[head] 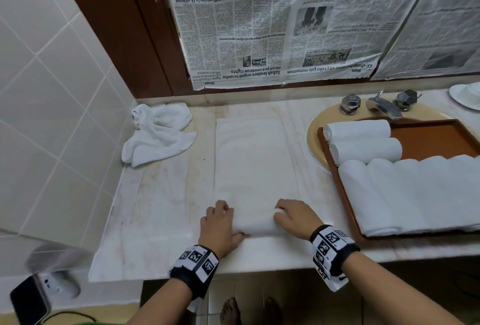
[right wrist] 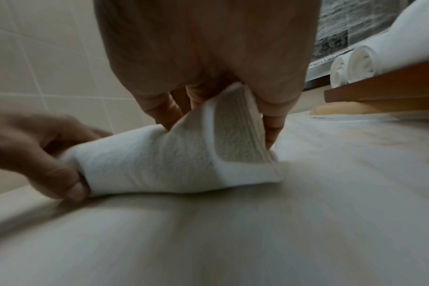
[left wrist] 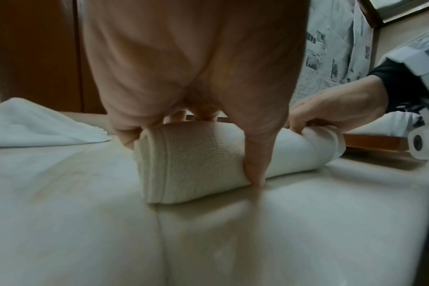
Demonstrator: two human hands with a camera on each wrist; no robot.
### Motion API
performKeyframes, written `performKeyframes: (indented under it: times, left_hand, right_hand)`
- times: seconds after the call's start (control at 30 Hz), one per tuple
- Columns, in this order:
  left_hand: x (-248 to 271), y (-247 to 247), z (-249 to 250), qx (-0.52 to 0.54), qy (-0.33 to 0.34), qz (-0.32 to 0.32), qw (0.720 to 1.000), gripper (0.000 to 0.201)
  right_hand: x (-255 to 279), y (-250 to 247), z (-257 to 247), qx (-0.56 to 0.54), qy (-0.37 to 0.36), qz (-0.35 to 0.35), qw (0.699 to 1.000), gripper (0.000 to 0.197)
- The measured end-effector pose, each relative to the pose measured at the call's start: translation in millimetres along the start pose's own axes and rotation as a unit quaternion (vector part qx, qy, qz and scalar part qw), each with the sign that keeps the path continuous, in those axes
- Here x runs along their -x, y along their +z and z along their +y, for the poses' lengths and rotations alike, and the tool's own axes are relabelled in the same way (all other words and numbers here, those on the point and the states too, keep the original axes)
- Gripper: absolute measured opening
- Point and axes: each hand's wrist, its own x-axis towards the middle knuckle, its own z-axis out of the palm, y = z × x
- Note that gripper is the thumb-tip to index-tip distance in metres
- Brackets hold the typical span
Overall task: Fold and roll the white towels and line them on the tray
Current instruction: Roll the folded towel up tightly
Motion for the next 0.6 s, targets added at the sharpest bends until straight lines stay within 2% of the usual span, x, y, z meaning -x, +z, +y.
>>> performKeyframes:
  times: [0.07, 0.17, 0.3, 0.37, 0.47, 0.53, 0.6]
  left_hand:
    - [0, 1, -2, 0.000, -0.013, -0.004, 1.000, 0.068]
    - [3, -1, -5, 0.022, -0.007, 0.000, 1.000, 0.074]
    - [6, -4, -12, 0.080, -0.018, -0.018, 0.996, 0.068]
    - [7, -3, -15, 0.118, -0.029, -0.027, 0.992, 0.061]
    - [5, -2, -15, 0.154, -0.056, -0.032, 0.986, 0.052]
    - [0, 0, -16, 0.159, -0.069, -0.039, 0.984, 0.050]
    - [-4, -1, -15, 0.161, -0.081, -0.044, 0.983, 0.050]
  right_hand:
    - [2, -2, 2, -0.001, 0.003, -0.005, 1.000, 0.041]
    - [5, -5, 9, -0.035, 0.001, -0.015, 0.999, 0.027]
    - [9, 3, 20, -0.024, -0.068, 0.036, 0.997, 0.030]
    - [12, 13, 21, 0.041, -0.108, 0.086, 0.990, 0.028]
    - [15, 24, 17, 0.170, -0.149, 0.160, 0.961, 0.024]
    - [20, 27, 11, 0.207, -0.161, 0.172, 0.950, 0.021]
    - [26, 33, 9, 0.222, -0.151, 0.151, 0.951, 0.042]
